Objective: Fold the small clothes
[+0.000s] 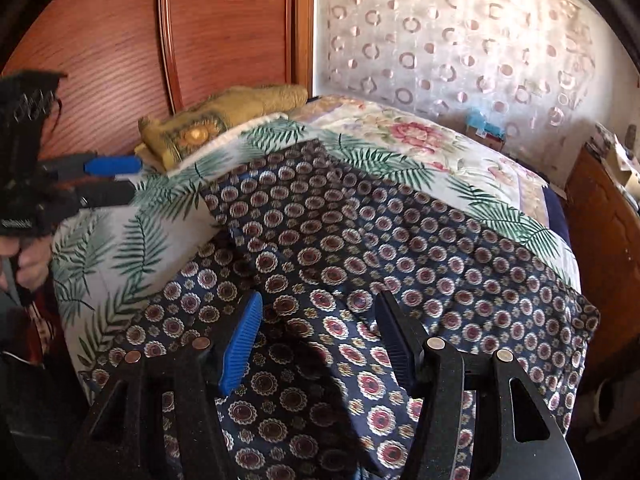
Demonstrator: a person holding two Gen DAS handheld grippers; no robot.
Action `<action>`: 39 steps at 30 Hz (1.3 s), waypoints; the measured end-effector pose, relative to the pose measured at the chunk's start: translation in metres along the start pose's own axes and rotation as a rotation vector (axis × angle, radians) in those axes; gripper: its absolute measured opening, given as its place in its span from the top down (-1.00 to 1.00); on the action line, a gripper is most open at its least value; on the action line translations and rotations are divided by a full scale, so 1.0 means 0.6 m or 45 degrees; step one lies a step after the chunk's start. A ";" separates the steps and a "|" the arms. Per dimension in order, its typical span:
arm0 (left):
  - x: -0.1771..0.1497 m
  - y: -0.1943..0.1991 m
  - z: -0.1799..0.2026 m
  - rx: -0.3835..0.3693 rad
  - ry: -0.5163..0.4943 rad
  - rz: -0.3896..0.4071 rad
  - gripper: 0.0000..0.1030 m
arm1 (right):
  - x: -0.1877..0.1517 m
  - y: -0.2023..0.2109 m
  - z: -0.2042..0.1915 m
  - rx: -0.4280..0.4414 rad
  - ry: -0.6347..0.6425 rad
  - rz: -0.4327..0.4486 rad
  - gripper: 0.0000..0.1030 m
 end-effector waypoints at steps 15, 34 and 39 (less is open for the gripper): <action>-0.012 -0.005 0.002 -0.014 0.004 -0.024 -0.30 | -0.035 -0.079 0.001 -0.059 0.093 -0.138 0.46; -0.020 -0.003 0.030 -0.058 -0.011 -0.041 -0.30 | -0.041 0.110 0.127 -0.183 -0.301 0.055 0.92; -0.019 -0.005 0.041 -0.073 -0.017 -0.040 -0.30 | -0.110 0.173 0.154 -0.270 -0.367 -0.008 0.92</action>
Point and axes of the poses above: each gripper's, at about its wrist camera, not at the fingertips, and y roughly against the way its jaws point, z to its right, x to its top, the point moved 10 cm from there along -y, roughly the way its jaws point, and after that the axes turned 15 degrees about z, right-handed, at the moved point
